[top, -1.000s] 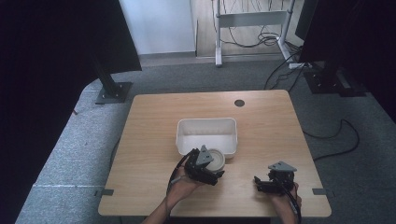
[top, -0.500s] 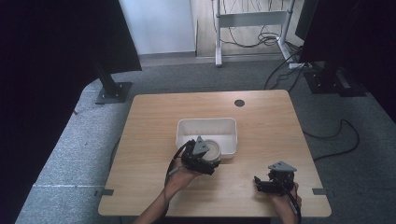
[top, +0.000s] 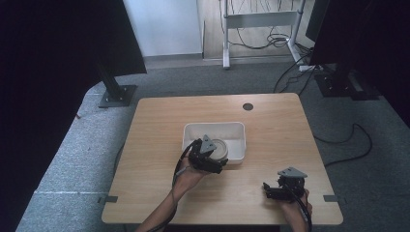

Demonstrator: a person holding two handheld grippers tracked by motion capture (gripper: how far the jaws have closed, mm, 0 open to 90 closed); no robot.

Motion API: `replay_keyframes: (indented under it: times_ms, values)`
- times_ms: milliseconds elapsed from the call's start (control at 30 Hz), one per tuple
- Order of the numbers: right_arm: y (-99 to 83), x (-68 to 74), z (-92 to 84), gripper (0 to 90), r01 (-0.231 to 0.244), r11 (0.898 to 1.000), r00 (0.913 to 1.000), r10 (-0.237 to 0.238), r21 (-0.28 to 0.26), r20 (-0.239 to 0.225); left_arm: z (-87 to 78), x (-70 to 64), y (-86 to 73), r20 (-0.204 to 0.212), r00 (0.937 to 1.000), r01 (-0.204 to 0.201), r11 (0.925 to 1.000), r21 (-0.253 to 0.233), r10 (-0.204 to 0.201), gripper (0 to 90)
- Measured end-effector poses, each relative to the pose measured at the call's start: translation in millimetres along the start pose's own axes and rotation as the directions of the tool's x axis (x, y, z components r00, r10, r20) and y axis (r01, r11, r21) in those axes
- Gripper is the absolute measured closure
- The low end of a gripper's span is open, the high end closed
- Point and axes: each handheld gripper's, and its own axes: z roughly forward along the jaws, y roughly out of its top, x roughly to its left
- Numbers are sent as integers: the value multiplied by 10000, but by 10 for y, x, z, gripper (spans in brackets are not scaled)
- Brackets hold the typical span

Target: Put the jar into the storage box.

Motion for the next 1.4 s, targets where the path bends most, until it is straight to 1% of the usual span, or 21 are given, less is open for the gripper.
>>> replay_keyframes:
  times_ms: [267,367,467,733,900,1133,1267,1400]
  values:
    - [0,0,0,43,0,10000,10000,0,1,1,100,98,19,-351,9988,331,9994,-92,-334,101]
    - [0,1,0,43,-14,10000,10000,14,2,2,123,115,24,-431,9986,316,9995,-56,-318,101]
    - [0,2,0,43,-17,10000,10000,17,-4,-2,163,140,30,-519,9978,408,9991,-73,-411,101]
    - [0,0,0,43,16,10000,10000,-16,-1,1,265,199,18,-847,9942,658,9978,-96,-664,101]
    - [0,1,0,43,14,10000,10000,-14,-2,-9,353,199,-25,-1010,9916,810,9967,-82,-814,101]
    - [0,3,0,43,8,10000,10000,-8,-5,-12,473,174,-57,-1138,9903,804,9968,27,-796,101]
    - [0,3,1,43,10,10000,10000,-10,-8,-24,543,161,-73,-1129,9901,854,9963,87,-839,101]
    - [0,3,0,43,17,10000,10000,-17,-7,-29,596,144,-90,-1107,9907,813,9965,215,-785,101]
